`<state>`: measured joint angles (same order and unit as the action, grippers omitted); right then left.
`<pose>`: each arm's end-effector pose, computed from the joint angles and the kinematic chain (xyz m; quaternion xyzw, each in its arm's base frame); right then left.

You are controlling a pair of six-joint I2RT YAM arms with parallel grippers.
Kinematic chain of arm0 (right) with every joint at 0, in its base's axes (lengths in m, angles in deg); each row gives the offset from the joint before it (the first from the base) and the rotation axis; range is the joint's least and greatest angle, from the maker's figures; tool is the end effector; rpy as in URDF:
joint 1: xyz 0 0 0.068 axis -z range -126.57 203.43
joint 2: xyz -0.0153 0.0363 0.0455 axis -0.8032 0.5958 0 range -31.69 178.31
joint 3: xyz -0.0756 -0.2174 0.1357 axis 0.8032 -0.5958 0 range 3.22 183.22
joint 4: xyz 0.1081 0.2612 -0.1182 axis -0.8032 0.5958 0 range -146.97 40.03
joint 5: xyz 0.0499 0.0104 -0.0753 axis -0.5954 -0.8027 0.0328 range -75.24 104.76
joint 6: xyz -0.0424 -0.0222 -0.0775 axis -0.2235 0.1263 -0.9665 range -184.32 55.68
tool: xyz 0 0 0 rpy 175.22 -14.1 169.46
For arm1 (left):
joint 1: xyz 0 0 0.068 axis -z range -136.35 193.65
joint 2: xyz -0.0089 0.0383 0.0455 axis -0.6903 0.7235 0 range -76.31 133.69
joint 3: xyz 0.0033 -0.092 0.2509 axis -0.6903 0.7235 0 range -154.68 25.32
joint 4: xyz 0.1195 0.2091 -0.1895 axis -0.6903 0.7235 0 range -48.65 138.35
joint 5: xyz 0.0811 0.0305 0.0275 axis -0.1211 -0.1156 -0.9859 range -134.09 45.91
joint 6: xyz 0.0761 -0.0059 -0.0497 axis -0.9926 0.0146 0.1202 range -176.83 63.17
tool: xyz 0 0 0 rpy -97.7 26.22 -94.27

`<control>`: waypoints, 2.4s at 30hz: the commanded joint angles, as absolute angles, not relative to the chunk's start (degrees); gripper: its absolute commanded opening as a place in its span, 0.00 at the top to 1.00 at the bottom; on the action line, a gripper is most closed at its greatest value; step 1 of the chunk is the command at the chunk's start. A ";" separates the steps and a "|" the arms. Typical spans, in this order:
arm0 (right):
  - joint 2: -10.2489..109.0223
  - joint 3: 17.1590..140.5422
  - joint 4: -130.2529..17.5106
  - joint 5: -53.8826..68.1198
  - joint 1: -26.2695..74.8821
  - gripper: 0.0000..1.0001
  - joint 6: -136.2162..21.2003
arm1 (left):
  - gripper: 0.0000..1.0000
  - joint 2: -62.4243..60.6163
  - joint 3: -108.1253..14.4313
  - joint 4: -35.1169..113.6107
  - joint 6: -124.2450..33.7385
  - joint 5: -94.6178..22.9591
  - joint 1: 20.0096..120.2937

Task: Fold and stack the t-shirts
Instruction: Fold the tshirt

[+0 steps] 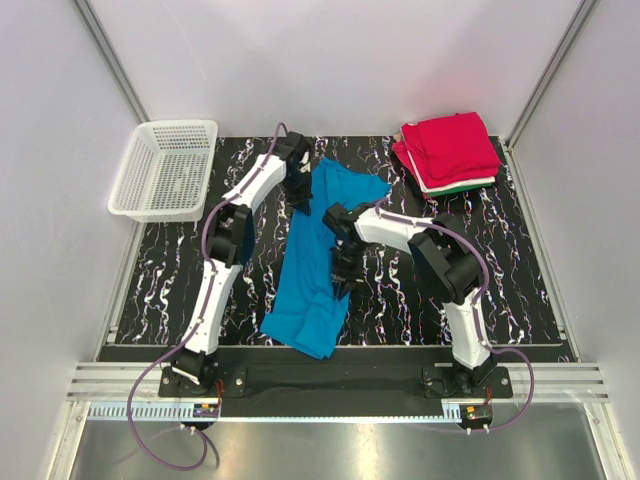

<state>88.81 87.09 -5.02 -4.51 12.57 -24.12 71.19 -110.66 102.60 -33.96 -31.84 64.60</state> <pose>0.3041 0.2987 0.0586 0.0078 -0.9858 -0.1352 0.0994 0.5373 -0.2243 0.1058 -0.0006 0.9832 -0.1535 0.0988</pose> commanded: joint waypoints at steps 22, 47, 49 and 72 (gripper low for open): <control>87.31 89.26 2.18 1.66 20.65 0.78 -32.59 | 1.00 73.63 -111.52 105.42 -29.41 -39.87 59.74; 121.59 162.23 14.50 4.13 32.42 0.63 -42.45 | 0.65 27.51 -60.91 96.02 -38.46 -32.83 71.59; 121.15 157.15 11.08 5.35 32.60 0.62 -42.18 | 0.65 26.00 -57.32 95.84 -38.38 -33.80 74.13; 120.02 155.97 3.25 0.08 32.69 0.61 -40.59 | 0.72 23.80 -47.63 94.35 -37.67 -36.36 80.21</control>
